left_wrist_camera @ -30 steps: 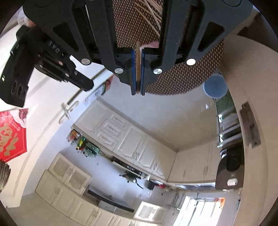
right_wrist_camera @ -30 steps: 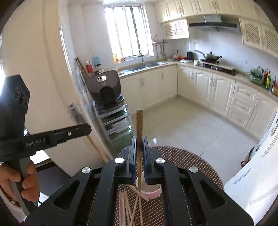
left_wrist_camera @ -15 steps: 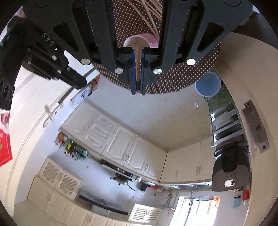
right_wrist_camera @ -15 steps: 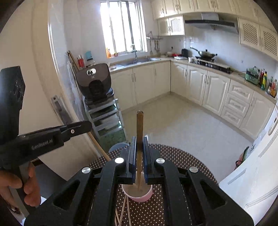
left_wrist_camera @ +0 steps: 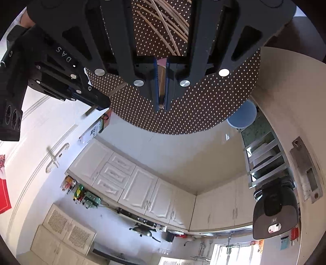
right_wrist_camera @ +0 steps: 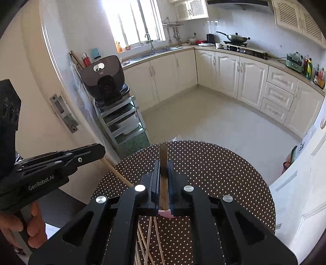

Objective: Organize utensils

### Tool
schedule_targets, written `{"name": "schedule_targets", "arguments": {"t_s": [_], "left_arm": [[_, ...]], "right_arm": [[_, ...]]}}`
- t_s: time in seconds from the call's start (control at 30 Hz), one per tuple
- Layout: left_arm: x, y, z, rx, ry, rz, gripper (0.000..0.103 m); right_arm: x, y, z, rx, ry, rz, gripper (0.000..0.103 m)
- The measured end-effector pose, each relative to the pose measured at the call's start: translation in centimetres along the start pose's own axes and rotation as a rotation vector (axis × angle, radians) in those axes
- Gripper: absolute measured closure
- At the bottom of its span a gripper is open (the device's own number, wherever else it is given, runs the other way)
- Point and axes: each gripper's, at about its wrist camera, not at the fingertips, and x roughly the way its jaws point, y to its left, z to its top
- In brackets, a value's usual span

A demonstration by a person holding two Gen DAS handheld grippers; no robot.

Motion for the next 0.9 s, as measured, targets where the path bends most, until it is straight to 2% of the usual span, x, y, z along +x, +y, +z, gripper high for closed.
{"name": "schedule_targets", "arguments": {"t_s": [0.3, 0.4, 0.43, 0.5, 0.53, 0.57, 0.7, 0.77, 0.9], "left_arm": [[-1.0, -0.2, -0.9, 0.024, 0.007, 0.013, 0.097], [-1.6, -0.6, -1.2, 0.035, 0.001, 0.021, 0.097], [-1.8, -0.7, -1.4, 0.041, -0.001, 0.023, 0.094], [-2.3, -0.8, -1.7, 0.054, -0.015, 0.033, 0.068], [-2.8, -0.9, -1.9, 0.056, -0.029, 0.039, 0.046], [-3.4, -1.0, -2.0, 0.060, -0.059, 0.040, 0.046], [-4.4, -1.1, -2.3, 0.072, -0.085, 0.056, 0.046], [-4.9, -1.1, -2.5, 0.073, -0.099, 0.066, 0.040], [-5.6, -0.7, -3.2, 0.078, -0.109, 0.075, 0.035]], "right_arm": [[-0.7, 0.1, -0.5, 0.035, -0.003, -0.006, 0.094], [-1.3, 0.3, -0.6, 0.047, -0.015, -0.007, 0.087], [-1.5, 0.3, -0.7, 0.049, -0.019, -0.007, 0.082], [-2.1, 0.5, -0.8, 0.050, -0.033, -0.011, 0.077], [-2.4, 0.6, -0.9, 0.050, -0.039, -0.014, 0.074], [-2.6, 0.7, -1.0, 0.051, -0.044, -0.014, 0.073], [-3.8, 1.2, -1.5, 0.052, -0.069, -0.019, 0.067], [-4.2, 1.4, -1.7, 0.052, -0.078, -0.022, 0.064], [-5.0, 1.7, -2.7, 0.055, -0.088, -0.027, 0.061]]}}
